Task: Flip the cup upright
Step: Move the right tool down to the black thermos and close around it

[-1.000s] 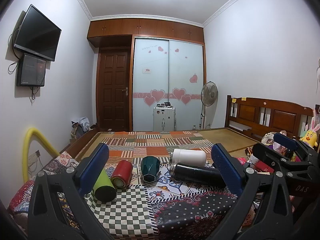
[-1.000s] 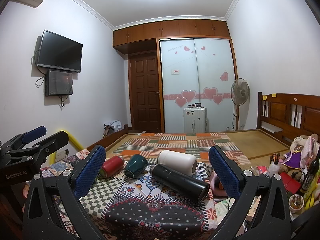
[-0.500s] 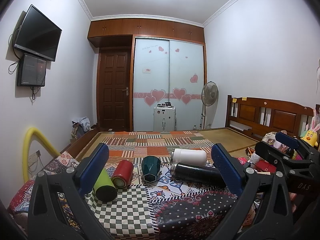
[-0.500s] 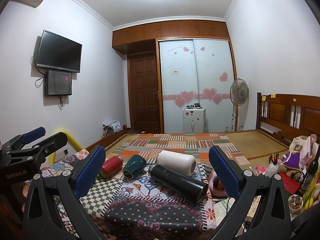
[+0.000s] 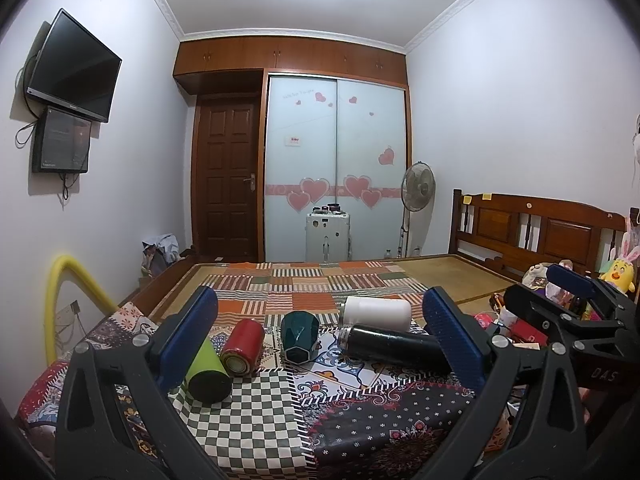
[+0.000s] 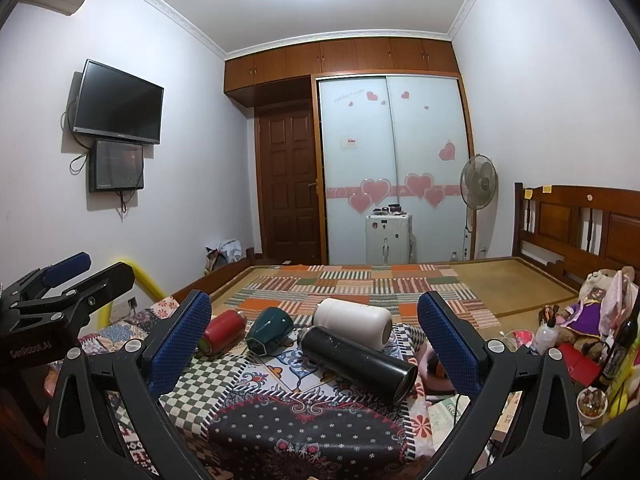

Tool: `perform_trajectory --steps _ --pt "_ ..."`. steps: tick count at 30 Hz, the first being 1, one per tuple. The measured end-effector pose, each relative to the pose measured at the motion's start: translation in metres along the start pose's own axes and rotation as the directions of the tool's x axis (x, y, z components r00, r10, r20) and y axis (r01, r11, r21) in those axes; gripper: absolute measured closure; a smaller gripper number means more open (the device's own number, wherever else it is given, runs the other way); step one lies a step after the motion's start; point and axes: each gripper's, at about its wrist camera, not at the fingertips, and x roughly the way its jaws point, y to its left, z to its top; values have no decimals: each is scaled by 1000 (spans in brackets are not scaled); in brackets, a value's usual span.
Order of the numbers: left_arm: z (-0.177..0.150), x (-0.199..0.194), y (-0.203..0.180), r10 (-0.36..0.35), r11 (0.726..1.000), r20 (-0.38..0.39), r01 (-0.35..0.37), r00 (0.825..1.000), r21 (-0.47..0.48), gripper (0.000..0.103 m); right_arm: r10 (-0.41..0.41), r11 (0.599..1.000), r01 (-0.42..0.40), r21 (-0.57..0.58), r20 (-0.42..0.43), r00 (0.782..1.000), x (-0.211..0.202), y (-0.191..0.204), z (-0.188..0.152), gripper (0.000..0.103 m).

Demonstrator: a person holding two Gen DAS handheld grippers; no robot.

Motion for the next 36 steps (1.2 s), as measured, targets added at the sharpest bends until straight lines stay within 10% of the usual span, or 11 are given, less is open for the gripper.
perform_trajectory --steps 11,17,21,27,36 --pt "-14 25 4 13 1000 -35 -14 999 -5 0 11 988 -29 -153 -117 993 44 -5 8 0" --pt "-24 49 13 29 999 -64 -31 998 -16 0 19 957 -105 -269 -304 953 98 -17 4 0" --pt "-33 63 18 38 999 -78 -40 996 -17 0 32 936 -192 -296 -471 882 142 -27 -12 0" --pt "-48 84 21 49 999 -108 -50 993 0 0 51 918 -307 -250 -693 719 208 -39 -38 1" --pt "-73 115 27 51 999 -168 -52 984 -2 0 89 900 -410 -150 -856 510 272 -39 -59 9"
